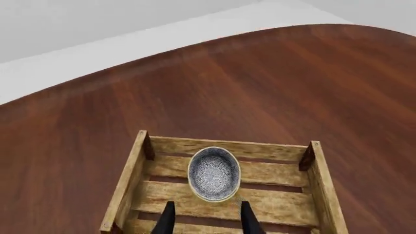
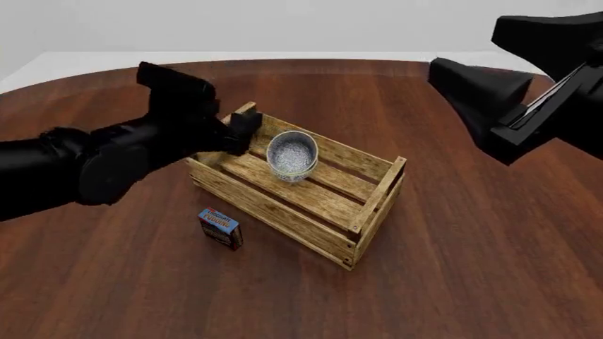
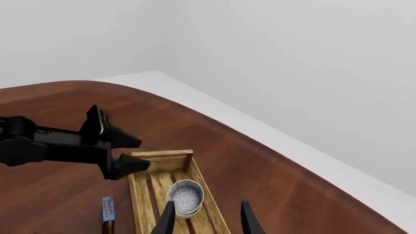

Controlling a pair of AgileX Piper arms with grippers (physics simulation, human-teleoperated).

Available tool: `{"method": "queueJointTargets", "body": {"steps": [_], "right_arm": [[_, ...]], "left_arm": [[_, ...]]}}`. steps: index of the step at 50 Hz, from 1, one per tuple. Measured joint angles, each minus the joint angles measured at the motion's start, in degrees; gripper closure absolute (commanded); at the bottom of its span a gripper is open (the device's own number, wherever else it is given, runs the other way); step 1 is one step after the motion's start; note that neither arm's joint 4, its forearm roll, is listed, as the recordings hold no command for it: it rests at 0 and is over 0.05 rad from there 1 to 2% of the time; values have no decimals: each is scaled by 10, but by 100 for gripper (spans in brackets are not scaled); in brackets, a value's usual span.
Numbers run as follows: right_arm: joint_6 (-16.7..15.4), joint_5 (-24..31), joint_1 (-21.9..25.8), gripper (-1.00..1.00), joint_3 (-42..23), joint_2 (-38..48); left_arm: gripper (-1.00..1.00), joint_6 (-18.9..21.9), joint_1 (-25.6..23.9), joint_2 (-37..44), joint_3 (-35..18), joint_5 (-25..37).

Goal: Stack the right bowl on the left bowl and place them in the tray.

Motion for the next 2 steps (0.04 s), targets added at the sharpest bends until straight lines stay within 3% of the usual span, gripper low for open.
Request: {"method": "queueJointTargets", "body": {"steps": [2], "right_arm": [[-3,-1,-4,-100,2,1]], "left_arm": [[-100,4,-3,-20,17,-7]]}}
